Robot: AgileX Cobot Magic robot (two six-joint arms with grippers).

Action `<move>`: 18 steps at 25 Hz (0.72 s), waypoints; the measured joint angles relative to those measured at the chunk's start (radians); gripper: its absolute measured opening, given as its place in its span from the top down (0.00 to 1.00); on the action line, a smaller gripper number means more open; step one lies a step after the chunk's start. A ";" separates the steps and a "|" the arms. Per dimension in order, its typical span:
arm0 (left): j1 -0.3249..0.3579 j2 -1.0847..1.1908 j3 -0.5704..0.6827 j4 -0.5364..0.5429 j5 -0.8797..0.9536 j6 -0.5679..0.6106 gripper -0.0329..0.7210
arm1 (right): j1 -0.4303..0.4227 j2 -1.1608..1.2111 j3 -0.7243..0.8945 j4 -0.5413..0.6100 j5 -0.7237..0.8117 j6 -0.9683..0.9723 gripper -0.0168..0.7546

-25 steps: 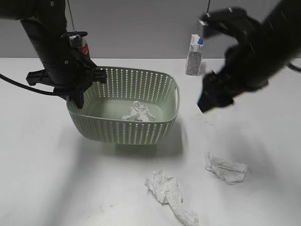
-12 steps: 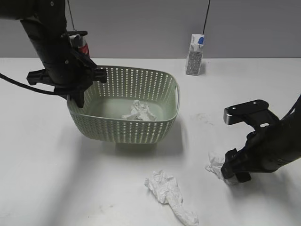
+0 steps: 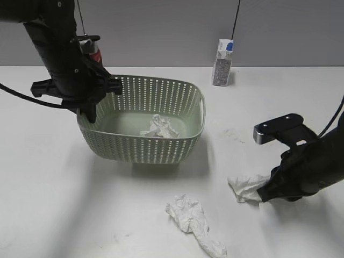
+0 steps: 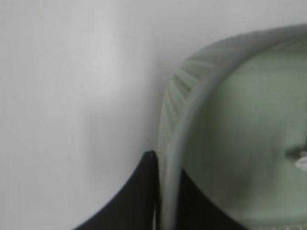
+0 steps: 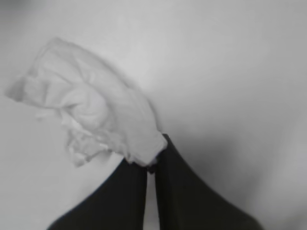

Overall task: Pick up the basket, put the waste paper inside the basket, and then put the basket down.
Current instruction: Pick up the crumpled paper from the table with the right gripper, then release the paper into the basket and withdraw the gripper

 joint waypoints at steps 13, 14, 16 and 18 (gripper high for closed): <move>0.000 0.000 0.000 0.000 -0.018 0.000 0.95 | 0.092 -0.210 -0.424 0.373 0.079 -0.278 0.98; 0.000 0.000 0.000 0.000 -0.019 0.000 0.95 | 0.124 -0.169 -0.459 0.381 0.066 -0.281 0.98; 0.000 0.000 0.000 0.000 -0.020 0.000 0.95 | 0.181 -0.082 -0.514 0.384 0.051 -0.285 0.97; 0.000 0.000 0.000 0.000 -0.021 0.000 0.95 | 0.223 0.010 -0.550 0.379 0.049 -0.286 0.88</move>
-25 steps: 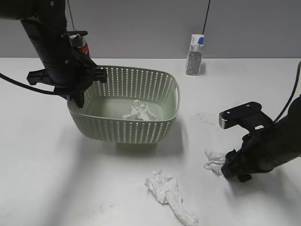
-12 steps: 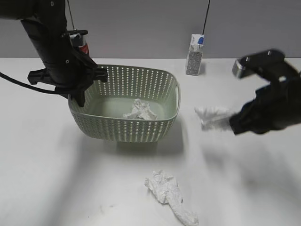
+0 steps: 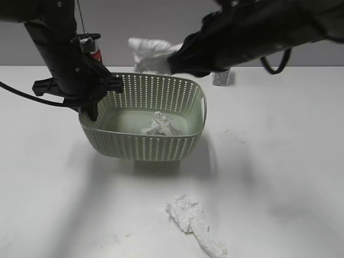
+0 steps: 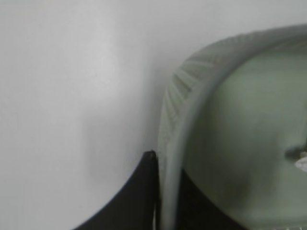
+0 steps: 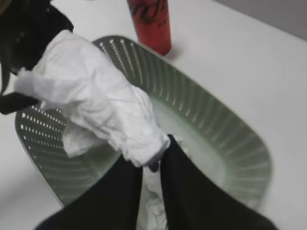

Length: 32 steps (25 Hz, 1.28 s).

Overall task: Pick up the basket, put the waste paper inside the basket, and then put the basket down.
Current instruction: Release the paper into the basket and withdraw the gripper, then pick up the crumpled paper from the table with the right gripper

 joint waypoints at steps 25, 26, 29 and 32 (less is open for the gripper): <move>0.001 0.000 0.000 0.001 -0.024 0.000 0.95 | 0.012 0.045 0.274 -0.198 0.303 0.280 0.25; 0.001 0.000 0.000 0.001 -0.024 0.000 0.95 | 0.012 0.047 0.301 -0.198 0.277 0.278 0.25; 0.001 0.000 0.000 0.001 -0.028 0.000 0.95 | 0.012 0.063 0.331 -0.194 0.241 0.248 0.25; 0.001 0.000 0.000 0.001 -0.033 0.000 0.95 | 0.033 0.099 0.332 -0.191 0.218 0.242 0.25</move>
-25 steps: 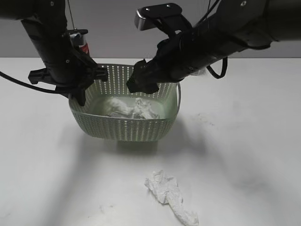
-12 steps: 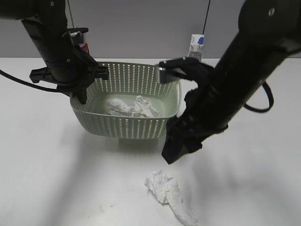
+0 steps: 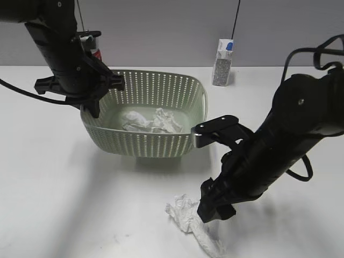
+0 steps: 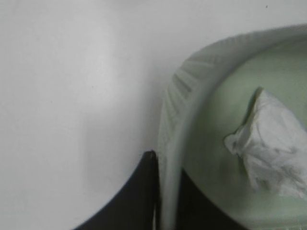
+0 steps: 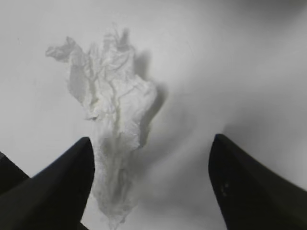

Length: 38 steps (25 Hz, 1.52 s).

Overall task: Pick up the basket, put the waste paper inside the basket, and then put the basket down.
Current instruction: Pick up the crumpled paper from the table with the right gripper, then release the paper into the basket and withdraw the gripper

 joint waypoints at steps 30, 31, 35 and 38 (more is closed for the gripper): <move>0.000 0.000 0.000 0.001 -0.002 0.001 0.95 | 0.169 -0.262 -0.033 -0.259 -0.158 0.110 0.97; 0.000 0.000 0.000 0.001 -0.002 0.001 0.95 | 0.165 -0.285 -0.040 -0.277 -0.241 0.116 0.97; 0.000 0.000 0.000 -0.002 -0.002 0.001 0.95 | 0.135 -0.288 -0.049 -0.299 -0.611 0.167 0.97; 0.000 0.000 0.000 -0.005 -0.002 0.001 0.95 | 0.120 -0.211 -0.049 -0.293 -0.838 0.182 0.95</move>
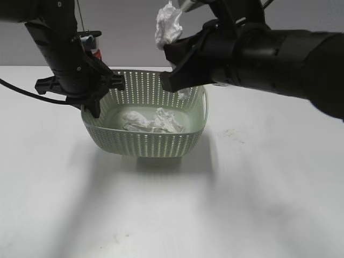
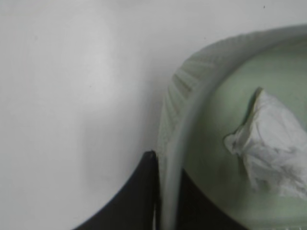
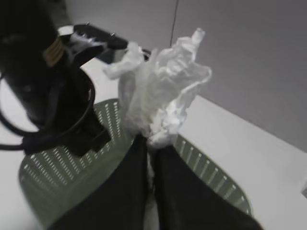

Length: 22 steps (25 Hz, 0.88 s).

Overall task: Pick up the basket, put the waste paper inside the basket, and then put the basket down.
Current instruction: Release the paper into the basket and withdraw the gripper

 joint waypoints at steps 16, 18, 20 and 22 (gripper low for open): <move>0.000 0.000 0.000 -0.063 -0.037 0.000 0.95 | -0.110 0.112 -0.029 0.150 0.001 0.037 0.16; 0.000 0.000 0.000 -0.094 -0.069 0.000 0.95 | -0.210 0.068 -0.052 0.162 0.163 0.037 0.17; -0.001 0.009 0.000 -0.127 -0.107 0.000 0.95 | -0.326 0.029 -0.084 0.169 0.355 0.037 0.17; -0.002 0.034 0.000 -0.134 -0.128 0.000 0.95 | -0.420 -0.020 -0.111 0.164 0.527 0.037 0.19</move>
